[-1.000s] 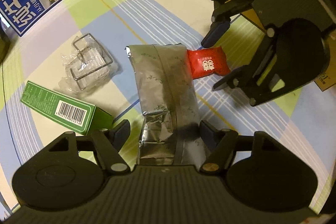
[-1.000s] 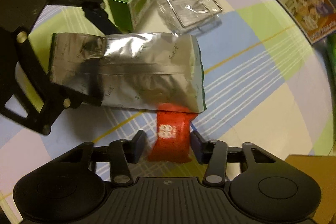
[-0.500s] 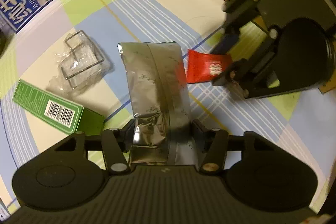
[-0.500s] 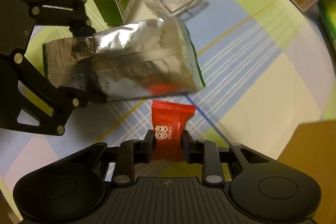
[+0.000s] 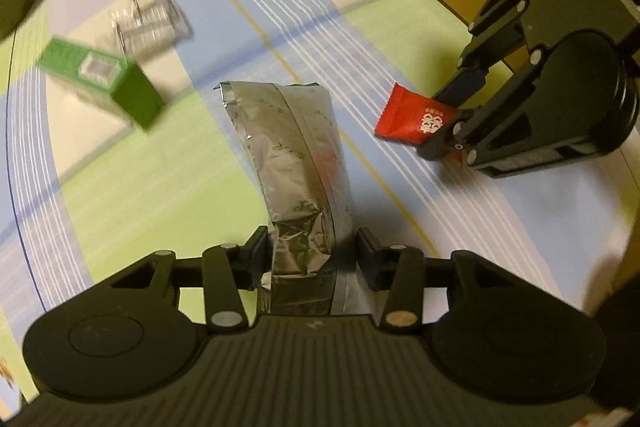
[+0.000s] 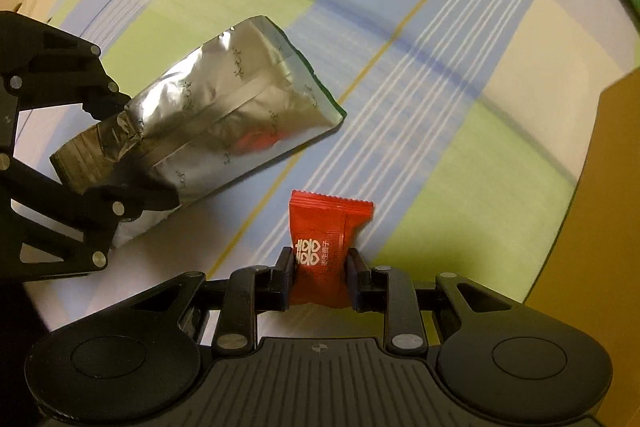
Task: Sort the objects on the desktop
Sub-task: 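Lift the foil pouch and red packet with both tools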
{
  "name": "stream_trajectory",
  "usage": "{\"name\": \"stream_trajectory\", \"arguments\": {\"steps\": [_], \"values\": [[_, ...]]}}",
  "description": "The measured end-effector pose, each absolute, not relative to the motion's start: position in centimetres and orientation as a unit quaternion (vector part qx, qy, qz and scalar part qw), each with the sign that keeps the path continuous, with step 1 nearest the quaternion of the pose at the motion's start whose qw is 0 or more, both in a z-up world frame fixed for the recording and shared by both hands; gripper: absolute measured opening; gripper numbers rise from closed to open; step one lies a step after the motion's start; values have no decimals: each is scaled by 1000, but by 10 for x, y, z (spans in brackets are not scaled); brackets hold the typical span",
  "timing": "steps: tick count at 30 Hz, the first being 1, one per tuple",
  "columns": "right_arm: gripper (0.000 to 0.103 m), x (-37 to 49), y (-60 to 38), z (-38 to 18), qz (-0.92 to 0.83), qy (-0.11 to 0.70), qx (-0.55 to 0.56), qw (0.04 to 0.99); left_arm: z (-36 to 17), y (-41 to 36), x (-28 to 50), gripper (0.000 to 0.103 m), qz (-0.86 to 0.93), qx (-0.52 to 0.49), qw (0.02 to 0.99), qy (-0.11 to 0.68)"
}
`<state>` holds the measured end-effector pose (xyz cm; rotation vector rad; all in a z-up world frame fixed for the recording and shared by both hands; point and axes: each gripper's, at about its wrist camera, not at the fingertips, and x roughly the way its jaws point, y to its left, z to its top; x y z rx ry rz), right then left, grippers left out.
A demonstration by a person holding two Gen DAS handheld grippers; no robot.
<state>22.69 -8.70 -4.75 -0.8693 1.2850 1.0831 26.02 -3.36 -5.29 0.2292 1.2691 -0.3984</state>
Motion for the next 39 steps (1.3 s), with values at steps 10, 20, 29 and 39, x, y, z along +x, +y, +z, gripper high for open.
{"name": "stream_trajectory", "arguments": {"steps": [10,20,29,39], "values": [[24,175,-144,-40,460,566,-324,603,-50,-45,189,42,-181,93,776,598],[24,184,-160,-37,440,561,-289,639,-49,-48,204,52,-156,73,778,604],[23,189,-162,-41,440,556,-278,648,-68,-63,210,52,-149,107,763,620],[23,186,-162,-43,442,555,-272,650,-66,-56,211,36,-148,96,761,624]]}}
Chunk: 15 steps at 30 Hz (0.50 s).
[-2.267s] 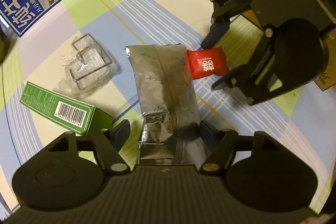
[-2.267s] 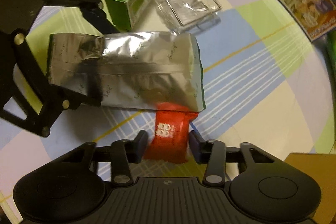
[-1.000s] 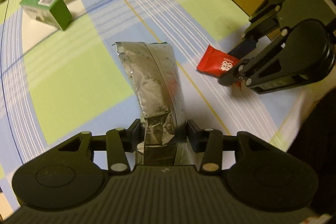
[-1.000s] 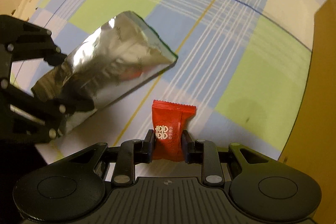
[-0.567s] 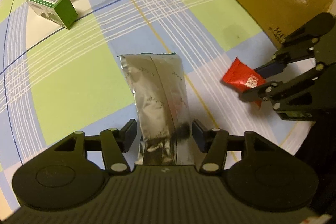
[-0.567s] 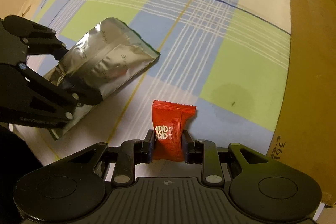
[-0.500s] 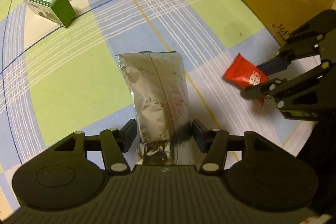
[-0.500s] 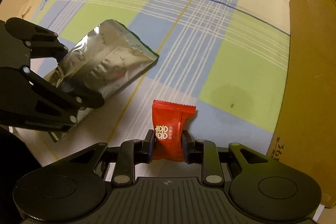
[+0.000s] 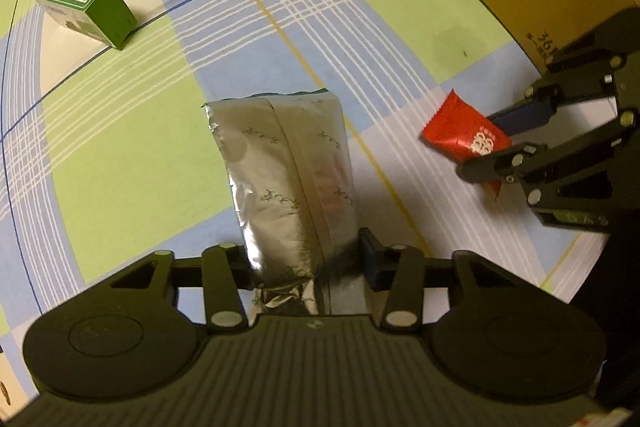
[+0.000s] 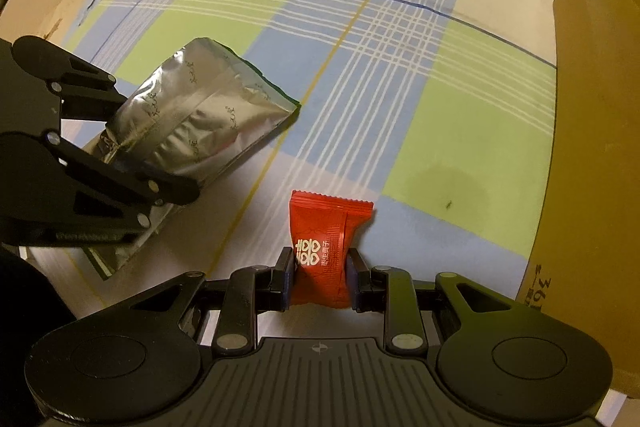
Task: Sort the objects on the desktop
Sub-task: 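Lift the foil pouch and red packet with both tools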
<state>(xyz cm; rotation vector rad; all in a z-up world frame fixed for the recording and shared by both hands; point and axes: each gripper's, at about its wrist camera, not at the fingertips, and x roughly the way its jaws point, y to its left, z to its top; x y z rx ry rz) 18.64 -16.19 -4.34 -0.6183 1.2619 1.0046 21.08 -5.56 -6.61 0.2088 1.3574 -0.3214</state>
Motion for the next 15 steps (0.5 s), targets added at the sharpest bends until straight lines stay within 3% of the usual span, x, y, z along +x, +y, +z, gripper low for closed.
{"name": "stream_trajectory", "arguments": {"steps": [15], "values": [[23,182,-165,-23,442,543,-256,667,-33,-50,203,33,-150,89,763,622]]}}
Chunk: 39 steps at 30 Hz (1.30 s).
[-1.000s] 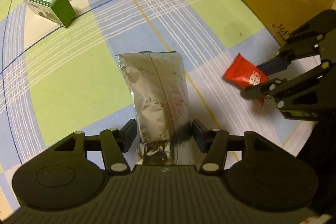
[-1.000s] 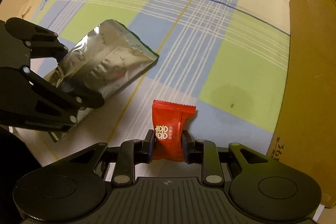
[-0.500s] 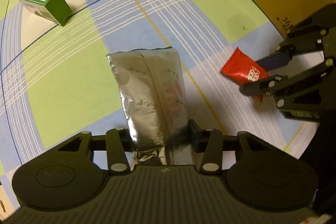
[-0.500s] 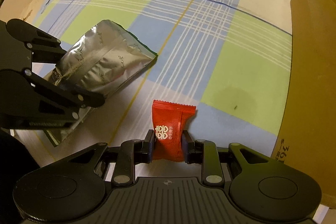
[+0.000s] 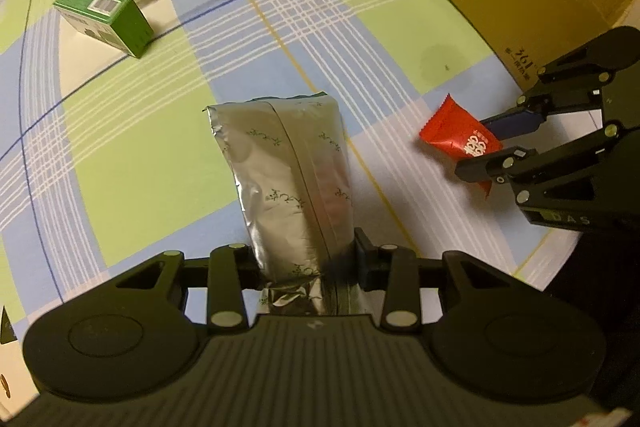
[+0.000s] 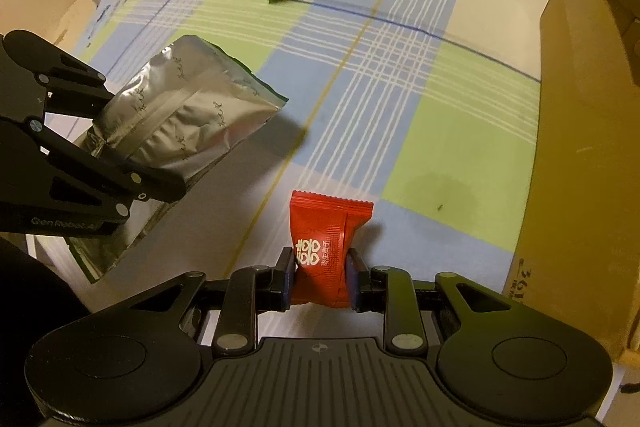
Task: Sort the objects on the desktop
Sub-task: 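Lift the foil pouch and red packet with both tools, then carry the foil pouch and red packet over the cardboard box with both tools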
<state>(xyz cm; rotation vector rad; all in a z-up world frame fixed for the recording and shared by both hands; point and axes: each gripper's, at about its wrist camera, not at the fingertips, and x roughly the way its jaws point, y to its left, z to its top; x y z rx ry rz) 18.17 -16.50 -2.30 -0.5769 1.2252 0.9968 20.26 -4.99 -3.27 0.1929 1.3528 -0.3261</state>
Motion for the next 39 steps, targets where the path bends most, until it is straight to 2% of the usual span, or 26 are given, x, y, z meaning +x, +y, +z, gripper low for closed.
{"name": "stream_trajectory", "arguments": {"steps": [20,39], "values": [[23,159,-203,42,427,506,-232,713,28,-74,175,33,-142,72,793,588],[23,145,-275,99,406,465,-224,755,76,-143,142,33,-183,76,807,556]]}}
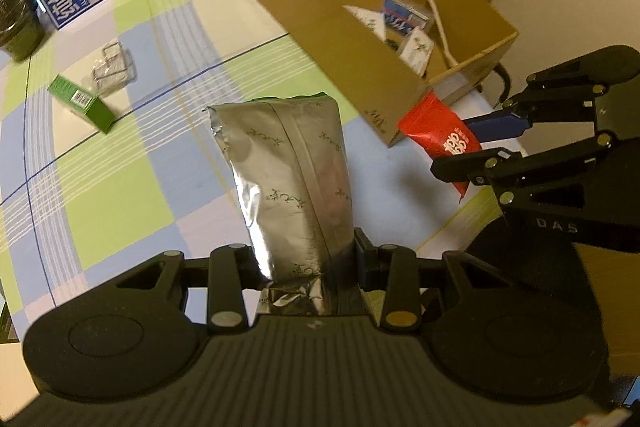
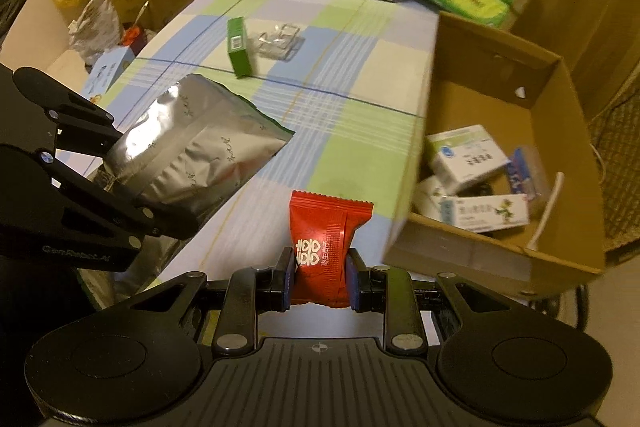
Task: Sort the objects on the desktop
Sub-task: 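Carry the foil pouch and red packet over the cardboard box with both tools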
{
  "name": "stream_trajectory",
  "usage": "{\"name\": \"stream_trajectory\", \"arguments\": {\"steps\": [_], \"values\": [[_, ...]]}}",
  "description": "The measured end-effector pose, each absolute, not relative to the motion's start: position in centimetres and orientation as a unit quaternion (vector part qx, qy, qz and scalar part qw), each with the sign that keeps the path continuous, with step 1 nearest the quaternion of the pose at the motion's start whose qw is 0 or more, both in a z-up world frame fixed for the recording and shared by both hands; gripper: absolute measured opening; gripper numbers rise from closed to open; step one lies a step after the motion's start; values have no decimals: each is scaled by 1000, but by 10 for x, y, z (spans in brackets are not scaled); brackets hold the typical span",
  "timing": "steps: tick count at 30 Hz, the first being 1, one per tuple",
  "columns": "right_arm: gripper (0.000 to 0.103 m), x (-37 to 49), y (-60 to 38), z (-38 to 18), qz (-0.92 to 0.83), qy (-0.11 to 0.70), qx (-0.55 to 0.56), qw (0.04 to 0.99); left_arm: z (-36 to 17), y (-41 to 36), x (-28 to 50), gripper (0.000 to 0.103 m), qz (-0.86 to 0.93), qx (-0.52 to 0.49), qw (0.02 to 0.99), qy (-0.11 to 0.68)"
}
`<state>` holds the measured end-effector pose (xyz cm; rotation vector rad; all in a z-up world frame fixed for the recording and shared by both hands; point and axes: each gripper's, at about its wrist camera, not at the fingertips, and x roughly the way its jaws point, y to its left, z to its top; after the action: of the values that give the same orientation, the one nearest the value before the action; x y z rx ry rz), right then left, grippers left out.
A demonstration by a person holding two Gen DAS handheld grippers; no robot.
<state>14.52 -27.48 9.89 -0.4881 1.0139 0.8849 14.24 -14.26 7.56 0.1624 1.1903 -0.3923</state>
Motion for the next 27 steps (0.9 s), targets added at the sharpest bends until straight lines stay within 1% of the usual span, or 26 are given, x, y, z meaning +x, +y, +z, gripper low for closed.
{"name": "stream_trajectory", "arguments": {"steps": [13,27], "values": [[23,168,-332,123,371,460,-210,779,102,-198,148,33,-217,81,811,538],[23,213,-374,136,329,464,-197,799,107,-256,170,33,-234,51,812,532]]}}
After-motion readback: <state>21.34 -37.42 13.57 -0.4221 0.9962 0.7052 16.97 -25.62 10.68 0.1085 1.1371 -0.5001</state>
